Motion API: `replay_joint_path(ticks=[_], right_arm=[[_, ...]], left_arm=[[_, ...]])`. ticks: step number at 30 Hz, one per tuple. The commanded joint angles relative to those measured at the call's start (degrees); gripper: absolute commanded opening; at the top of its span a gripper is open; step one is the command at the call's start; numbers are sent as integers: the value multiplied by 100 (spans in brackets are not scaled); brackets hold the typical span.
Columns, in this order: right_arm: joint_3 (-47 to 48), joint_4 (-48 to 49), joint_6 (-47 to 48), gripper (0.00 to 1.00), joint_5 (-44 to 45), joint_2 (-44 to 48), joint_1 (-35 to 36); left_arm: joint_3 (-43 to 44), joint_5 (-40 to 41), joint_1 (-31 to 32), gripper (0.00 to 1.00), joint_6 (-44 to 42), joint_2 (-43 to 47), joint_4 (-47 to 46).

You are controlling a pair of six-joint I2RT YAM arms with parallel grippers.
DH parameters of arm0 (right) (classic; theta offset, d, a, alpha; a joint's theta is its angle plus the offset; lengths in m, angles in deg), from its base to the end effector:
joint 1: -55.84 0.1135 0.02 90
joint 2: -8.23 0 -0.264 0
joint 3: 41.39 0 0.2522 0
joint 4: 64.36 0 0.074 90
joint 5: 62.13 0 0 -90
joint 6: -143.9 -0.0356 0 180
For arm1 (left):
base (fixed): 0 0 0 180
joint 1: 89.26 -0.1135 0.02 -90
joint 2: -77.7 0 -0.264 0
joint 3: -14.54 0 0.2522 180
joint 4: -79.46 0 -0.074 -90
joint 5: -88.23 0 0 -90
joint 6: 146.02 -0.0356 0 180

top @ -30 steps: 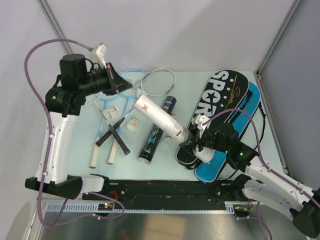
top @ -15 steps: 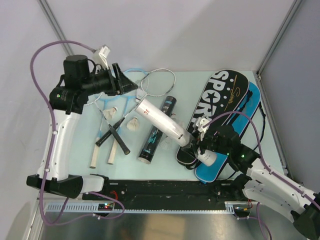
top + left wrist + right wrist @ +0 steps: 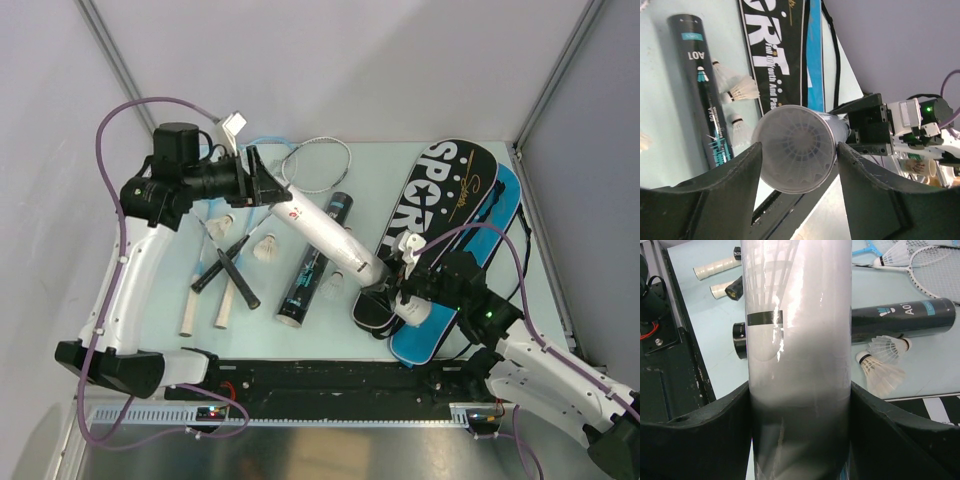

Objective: Pack up the badminton gear
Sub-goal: Open the lid of the shuttle tube.

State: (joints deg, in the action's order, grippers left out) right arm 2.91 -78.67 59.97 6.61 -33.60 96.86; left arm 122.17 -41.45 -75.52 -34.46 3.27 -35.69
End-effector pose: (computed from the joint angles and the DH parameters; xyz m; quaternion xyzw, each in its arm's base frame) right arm 0.1274 0.1280 0.2784 -0.4114 0.6530 0.3226 0.5480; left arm 0.2340 -0.0806 0.4527 0.1091 0.8307 -0.4214 0.3471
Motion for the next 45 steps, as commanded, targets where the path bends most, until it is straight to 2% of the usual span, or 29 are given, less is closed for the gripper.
replay_joint_path(ticks=[1, 4, 6, 8, 10, 12, 14, 16, 22, 25, 34, 36, 38, 39, 41, 42, 43, 45], right_arm=[[66, 701, 29, 42, -10, 57, -7], [70, 702, 31, 42, -6, 59, -10], [67, 716, 34, 42, -7, 66, -11], [66, 715, 35, 42, -12, 75, -7], [66, 686, 39, 42, 0, 60, -8], [66, 642, 27, 42, 12, 42, -6], [68, 578, 0, 42, 15, 47, -8], [62, 527, -24, 42, 45, 55, -6], [34, 366, -25, 42, 114, 161, -49], [22, 324, -23, 42, 92, 242, -85], [-88, 289, -31, 42, -21, 488, -121], [-122, 329, -54, 42, -50, 528, -120], [-131, 377, -79, 42, -90, 555, -127], [-134, 410, -97, 42, -112, 567, -128], [-136, 469, -156, 42, -161, 604, -129], [-132, 500, -223, 42, -222, 622, -146], [-121, 520, -283, 43, -292, 649, -168], [-71, 523, -480, 43, -632, 684, -266]], left_arm=[[-52, -440, 89, 65, 11, 219, -136], [-80, -530, 151, 63, 67, 247, -183], [-101, -560, 211, 59, 78, 252, -197], [-111, -581, 240, 48, 101, 236, -207], [-71, -584, 243, 33, 148, 208, -214], [17, -587, 243, 11, 182, 179, -214], [110, -587, 243, 3, 206, 171, -229], [223, -511, 239, 1, 214, 187, -231], [508, 644, 128, 0, 302, 446, -263], [591, 959, 96, 0, 271, 514, -317], [649, 628, -142, 0, 573, 446, -422], [703, 558, -196, 0, 629, 456, -426], [756, 97, -260, 1, 601, 370, -429], [769, -161, -281, 7, 550, 295, -431], [711, -679, -281, 37, 359, 220, -431], [633, -799, -274, 47, 227, 233, -428], [554, -837, -266, 56, 15, 292, -426], [422, -808, -244, 65, -350, 402, -438]])
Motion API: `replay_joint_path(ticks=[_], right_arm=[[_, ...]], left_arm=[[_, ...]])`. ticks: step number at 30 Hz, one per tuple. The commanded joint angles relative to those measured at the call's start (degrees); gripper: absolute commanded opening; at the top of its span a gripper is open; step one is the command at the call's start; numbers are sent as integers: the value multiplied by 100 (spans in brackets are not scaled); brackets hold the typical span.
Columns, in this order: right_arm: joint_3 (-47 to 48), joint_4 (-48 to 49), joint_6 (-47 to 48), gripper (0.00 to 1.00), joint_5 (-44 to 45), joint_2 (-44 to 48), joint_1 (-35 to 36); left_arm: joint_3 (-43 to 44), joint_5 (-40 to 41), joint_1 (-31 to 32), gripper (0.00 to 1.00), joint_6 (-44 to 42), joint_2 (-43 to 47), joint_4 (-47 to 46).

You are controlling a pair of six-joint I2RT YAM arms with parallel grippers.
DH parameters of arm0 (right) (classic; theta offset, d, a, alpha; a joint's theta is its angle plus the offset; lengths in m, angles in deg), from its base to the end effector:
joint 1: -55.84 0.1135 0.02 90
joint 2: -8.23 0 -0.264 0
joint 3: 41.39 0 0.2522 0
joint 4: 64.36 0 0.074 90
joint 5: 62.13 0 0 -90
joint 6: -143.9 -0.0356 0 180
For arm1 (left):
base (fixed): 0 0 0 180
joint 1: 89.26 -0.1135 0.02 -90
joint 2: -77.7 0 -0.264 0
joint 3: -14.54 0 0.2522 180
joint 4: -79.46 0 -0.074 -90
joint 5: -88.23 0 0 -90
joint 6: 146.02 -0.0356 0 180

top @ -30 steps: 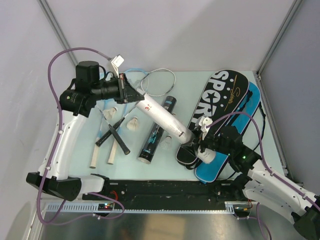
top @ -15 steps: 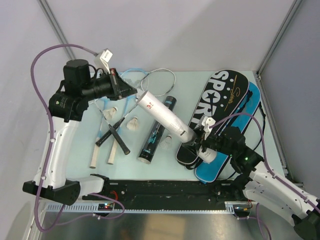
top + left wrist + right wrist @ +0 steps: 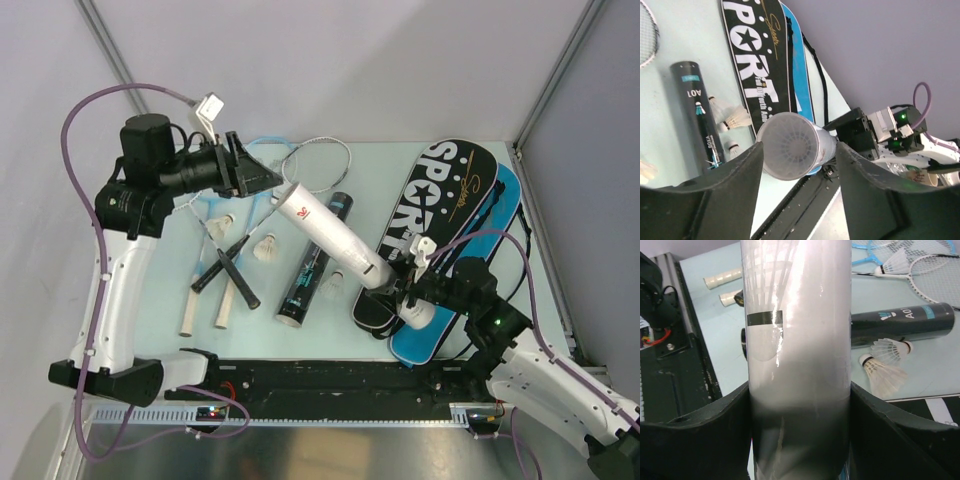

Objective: Pack up the badminton gear
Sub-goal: Open the lid of the shuttle tube.

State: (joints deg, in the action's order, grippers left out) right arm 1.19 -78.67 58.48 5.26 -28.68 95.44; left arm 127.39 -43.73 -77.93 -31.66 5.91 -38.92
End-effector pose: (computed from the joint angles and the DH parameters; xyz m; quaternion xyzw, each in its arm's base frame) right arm 0.1188 0.1161 0.2809 -0.3981 0.6410 0.3341 0.5648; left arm 0.2127 -0.0669 0.4947 0.1155 0.7856 -0.4431 0.4160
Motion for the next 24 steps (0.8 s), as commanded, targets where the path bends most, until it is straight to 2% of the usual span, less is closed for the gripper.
replay_joint_path(ticks=[1, 9, 14, 18, 20, 22, 24], right_arm=[[130, 527, -386, 43, -638, 210, -205], [274, 504, -695, 43, -1145, 292, -580], [369, 504, -812, 43, -1329, 179, -618], [382, 525, -860, 43, -1400, 128, -626], [384, 520, -870, 43, -1445, 119, -628], [380, 526, -884, 43, -1489, 110, -639], [379, 536, -898, 43, -1544, 95, -668]], left_arm=[[-131, -614, 7, 67, -773, 173, -125], [29, -1345, 366, 70, -1079, 26, -179], [-88, -1227, 757, 74, -1555, 116, -191], [-124, -1241, 834, 71, -1774, 78, -190], [-139, -1257, 842, 66, -1802, 36, -189], [-150, -1375, 859, 53, -1803, -21, -189], [-124, -1513, 868, 25, -1746, -92, -189]])
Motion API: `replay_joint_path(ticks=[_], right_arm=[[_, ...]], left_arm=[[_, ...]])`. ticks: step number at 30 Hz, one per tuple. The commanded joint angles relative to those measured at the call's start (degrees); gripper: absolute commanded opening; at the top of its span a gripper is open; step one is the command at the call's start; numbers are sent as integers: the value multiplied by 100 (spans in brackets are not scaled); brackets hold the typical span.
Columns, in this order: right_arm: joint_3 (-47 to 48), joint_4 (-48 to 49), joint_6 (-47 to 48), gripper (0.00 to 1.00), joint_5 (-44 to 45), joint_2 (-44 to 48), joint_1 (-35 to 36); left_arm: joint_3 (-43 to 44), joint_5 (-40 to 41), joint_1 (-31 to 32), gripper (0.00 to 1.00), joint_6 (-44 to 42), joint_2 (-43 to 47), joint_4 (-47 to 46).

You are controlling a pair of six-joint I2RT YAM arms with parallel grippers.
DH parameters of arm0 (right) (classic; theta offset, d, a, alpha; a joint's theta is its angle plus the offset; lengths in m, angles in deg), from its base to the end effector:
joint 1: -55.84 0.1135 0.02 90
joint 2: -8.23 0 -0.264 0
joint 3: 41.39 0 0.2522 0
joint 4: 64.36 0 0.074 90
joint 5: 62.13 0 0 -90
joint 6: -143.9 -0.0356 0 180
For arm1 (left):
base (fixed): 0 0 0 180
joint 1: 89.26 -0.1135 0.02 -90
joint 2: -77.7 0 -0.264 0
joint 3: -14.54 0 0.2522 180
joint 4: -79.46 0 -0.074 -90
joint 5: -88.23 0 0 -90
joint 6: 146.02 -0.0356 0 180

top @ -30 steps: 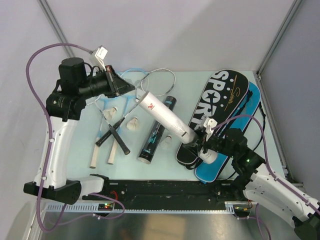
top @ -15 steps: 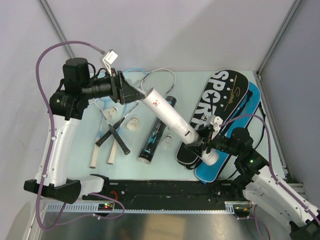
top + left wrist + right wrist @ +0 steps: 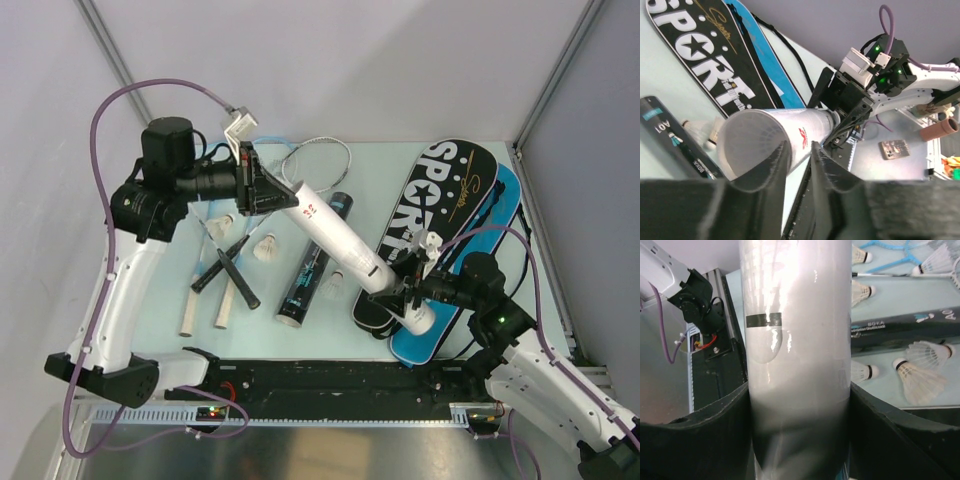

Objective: Pack up the badminton gear
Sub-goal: Open the lid of the shuttle tube.

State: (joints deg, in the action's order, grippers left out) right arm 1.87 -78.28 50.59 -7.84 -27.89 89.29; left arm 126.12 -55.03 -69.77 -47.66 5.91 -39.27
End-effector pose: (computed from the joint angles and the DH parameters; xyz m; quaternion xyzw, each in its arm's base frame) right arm 0.1214 0.1051 0.2883 -0.3816 0.6343 0.4169 0.5275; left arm 0.1978 -0.1003 0.4908 0.3228 0.7109 -0.4807 0.3993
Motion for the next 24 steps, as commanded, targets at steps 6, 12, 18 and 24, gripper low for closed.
replay_joint_path(ticks=[6, 12, 18, 24], right_arm=[[311, 375, -146, 43, -386, 16, -221], [313, 208, -152, 43, -430, 113, -441], [282, 222, -214, 43, -608, 91, -480], [276, 119, -207, 43, -651, 81, -480]], left_arm=[[177, 0, -117, 1, 615, -273, -173], [263, 271, -442, 0, 1115, -182, -308], [127, 402, -682, 0, 1314, -84, -468], [71, 397, -873, 0, 1513, -22, -605]])
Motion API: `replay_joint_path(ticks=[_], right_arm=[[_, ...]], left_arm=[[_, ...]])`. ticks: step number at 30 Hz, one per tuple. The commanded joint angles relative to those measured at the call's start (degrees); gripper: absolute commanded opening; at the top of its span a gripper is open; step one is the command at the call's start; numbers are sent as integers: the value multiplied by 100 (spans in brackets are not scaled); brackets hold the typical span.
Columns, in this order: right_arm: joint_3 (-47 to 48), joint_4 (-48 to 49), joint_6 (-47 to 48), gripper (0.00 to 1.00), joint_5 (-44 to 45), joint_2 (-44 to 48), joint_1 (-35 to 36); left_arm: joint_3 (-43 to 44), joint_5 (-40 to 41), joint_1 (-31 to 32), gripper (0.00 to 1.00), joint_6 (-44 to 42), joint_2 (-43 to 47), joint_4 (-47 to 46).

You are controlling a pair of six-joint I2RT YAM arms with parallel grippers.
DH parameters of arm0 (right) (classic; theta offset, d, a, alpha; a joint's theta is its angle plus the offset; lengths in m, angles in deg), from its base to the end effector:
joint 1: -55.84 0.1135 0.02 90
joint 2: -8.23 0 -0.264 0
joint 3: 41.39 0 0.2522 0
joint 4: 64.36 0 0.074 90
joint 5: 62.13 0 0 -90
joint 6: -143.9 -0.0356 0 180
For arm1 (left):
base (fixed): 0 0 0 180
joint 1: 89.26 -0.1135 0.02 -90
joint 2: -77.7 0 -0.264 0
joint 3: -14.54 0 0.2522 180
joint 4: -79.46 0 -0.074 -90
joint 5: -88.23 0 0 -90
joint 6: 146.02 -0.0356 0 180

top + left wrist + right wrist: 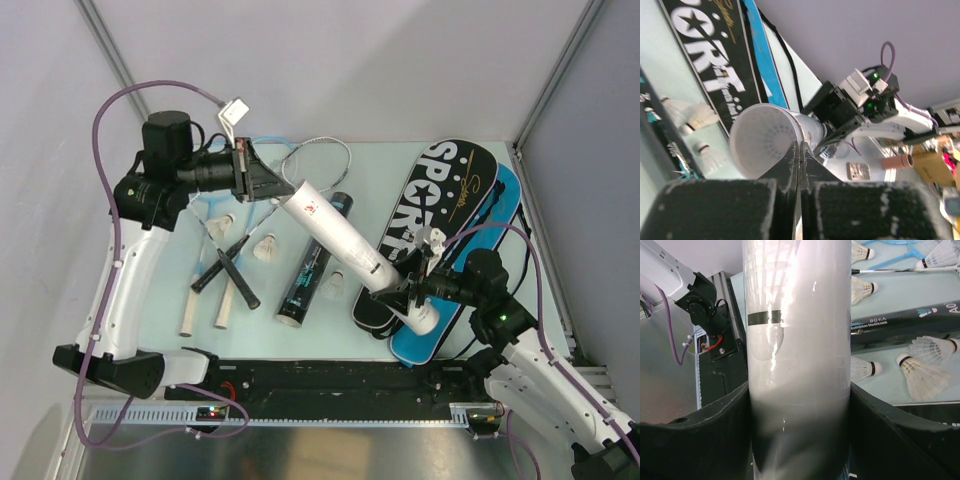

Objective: Pack up the badminton gear
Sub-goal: Open the lid of the shuttle tube, then place the lid at the center of the board.

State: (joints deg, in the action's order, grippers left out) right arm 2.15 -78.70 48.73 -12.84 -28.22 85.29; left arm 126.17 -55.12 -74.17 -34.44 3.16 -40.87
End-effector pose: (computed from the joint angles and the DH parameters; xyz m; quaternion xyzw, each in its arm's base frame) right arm 0.1263 0.0979 0.2887 -0.3727 0.6395 0.4336 0.5140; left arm 0.2231 -0.0897 0.4835 0.2067 0.7562 -0.5105 0.3533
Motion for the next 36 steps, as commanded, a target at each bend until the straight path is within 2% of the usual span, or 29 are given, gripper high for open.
replay_joint_path(ticks=[1, 10, 14, 23, 27, 29, 36], right_arm=[[248, 149, -16, 44, -149, 117, -80], [248, 89, -54, 44, -55, 105, -80], [248, 86, -216, 43, 440, 228, -80], [264, 88, -731, 45, 2027, 1059, -86], [265, -56, -817, 44, 2567, 1214, -89], [265, -105, -832, 44, 2644, 1253, -87], [265, -136, -868, 44, 2795, 1344, -81]], left_arm=[[97, 422, -479, 0, 220, 259, -453], [212, 652, -575, 0, 314, 129, -498], [3, 1456, -577, 0, 169, 205, -504], [-903, 3994, -436, 0, -310, 57, -496], [-927, 5231, 15, 0, -522, -572, -501], [-839, 5590, 208, 0, -571, -979, -501], [-452, 5631, 559, 0, -194, -2535, -511]])
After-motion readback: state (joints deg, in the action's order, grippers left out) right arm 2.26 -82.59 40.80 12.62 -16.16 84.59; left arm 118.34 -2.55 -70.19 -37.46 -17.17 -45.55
